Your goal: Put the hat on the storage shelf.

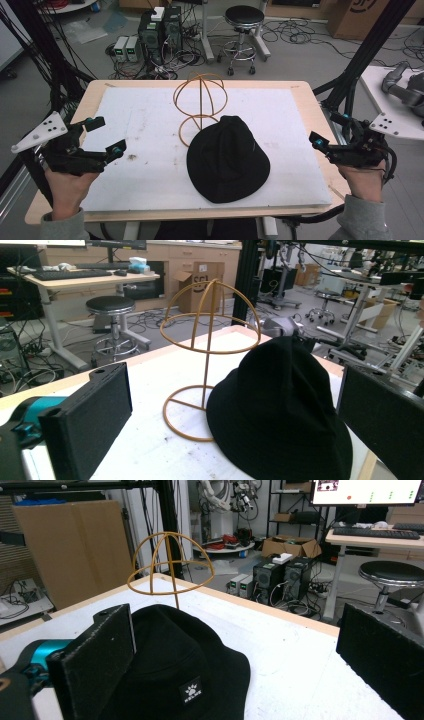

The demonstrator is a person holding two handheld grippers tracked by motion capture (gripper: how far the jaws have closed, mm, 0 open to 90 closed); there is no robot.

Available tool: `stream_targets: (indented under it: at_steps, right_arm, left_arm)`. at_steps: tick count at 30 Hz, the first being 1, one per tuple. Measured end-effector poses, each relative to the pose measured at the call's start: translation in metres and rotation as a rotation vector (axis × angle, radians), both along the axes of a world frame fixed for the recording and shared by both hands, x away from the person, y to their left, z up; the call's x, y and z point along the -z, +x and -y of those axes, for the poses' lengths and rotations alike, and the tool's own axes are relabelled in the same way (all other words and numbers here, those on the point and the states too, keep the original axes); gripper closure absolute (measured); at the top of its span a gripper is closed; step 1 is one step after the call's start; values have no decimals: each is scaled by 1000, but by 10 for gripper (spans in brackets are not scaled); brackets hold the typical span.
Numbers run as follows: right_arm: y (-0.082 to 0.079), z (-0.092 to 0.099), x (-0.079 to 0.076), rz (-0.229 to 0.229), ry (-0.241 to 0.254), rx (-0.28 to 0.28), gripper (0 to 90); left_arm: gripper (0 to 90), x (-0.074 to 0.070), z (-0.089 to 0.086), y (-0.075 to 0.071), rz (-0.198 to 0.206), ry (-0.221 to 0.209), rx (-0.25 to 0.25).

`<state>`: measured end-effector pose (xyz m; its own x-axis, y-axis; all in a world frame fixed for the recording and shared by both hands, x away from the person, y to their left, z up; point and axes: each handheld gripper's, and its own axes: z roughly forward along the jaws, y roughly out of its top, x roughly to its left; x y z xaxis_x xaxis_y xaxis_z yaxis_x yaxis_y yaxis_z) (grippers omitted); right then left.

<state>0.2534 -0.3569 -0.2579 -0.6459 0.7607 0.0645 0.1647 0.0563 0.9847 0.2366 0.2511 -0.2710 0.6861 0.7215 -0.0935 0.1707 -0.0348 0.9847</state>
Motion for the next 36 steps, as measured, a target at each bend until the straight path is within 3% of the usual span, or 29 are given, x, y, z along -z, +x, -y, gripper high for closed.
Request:
stream_targets:
  at_steps: [20, 31, 36]
  right_arm:
    - [1, -2, 1, -1, -15, 9, 18]
    - [9, -18, 0, 8, -42, -44, 18]
    - [16, -33, 2, 0, -64, -86, 19]
  left_arm:
    - [17, 1, 2, 1, -3, 6, -9]
    - [18, 2, -5, -7, -10, 0, -14]
    - [18, 0, -10, -12, -2, -8, -17]
